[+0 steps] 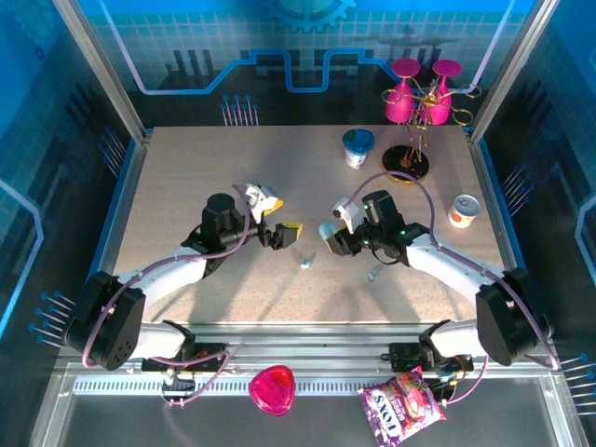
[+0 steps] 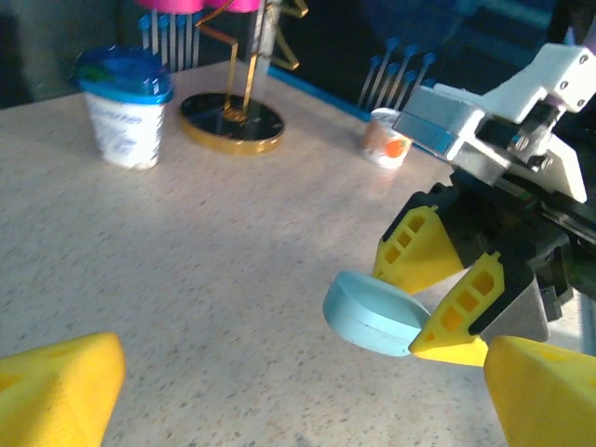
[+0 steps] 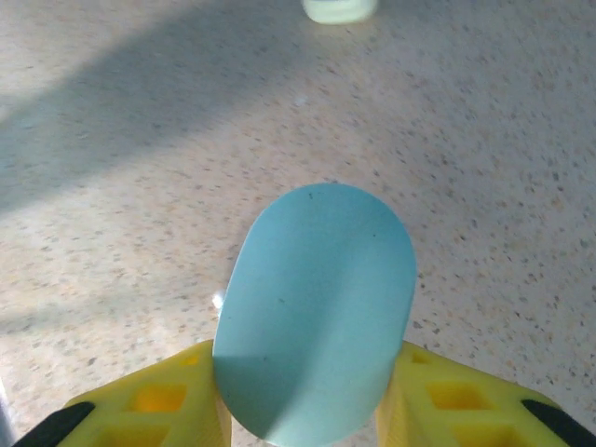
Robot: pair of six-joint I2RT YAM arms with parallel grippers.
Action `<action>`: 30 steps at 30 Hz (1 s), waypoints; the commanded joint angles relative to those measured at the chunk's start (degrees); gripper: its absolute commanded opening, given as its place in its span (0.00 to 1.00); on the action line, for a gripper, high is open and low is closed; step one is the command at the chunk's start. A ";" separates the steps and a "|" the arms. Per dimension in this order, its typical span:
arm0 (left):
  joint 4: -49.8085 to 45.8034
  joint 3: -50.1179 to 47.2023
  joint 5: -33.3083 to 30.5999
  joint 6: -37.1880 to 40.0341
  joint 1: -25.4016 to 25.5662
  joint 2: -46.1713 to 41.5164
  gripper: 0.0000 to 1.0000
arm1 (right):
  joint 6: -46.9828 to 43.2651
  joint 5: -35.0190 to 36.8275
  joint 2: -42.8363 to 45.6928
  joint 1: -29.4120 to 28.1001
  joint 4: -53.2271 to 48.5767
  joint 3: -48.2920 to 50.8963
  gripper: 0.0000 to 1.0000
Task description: Insert the wireless bluetooth earbuds into the charging case
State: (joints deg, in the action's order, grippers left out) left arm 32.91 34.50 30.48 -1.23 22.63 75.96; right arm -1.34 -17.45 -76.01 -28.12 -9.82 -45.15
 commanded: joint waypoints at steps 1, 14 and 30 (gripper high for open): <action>10.93 -0.80 12.54 -3.95 -2.16 0.08 0.99 | -3.35 -5.99 4.51 -0.53 -4.79 -2.76 0.38; 1.41 3.35 32.44 3.84 -0.88 -0.55 0.98 | -9.42 -13.61 11.70 -2.71 -19.27 -11.58 0.37; -24.35 12.12 37.71 16.53 4.66 -0.64 0.77 | -13.13 -15.78 7.23 -7.91 -23.11 -18.64 0.36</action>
State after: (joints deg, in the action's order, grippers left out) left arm 13.63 44.75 65.28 11.77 26.59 76.49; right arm -12.99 -30.98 -67.96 -35.31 -31.31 -62.04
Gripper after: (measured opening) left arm 0.786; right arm 0.372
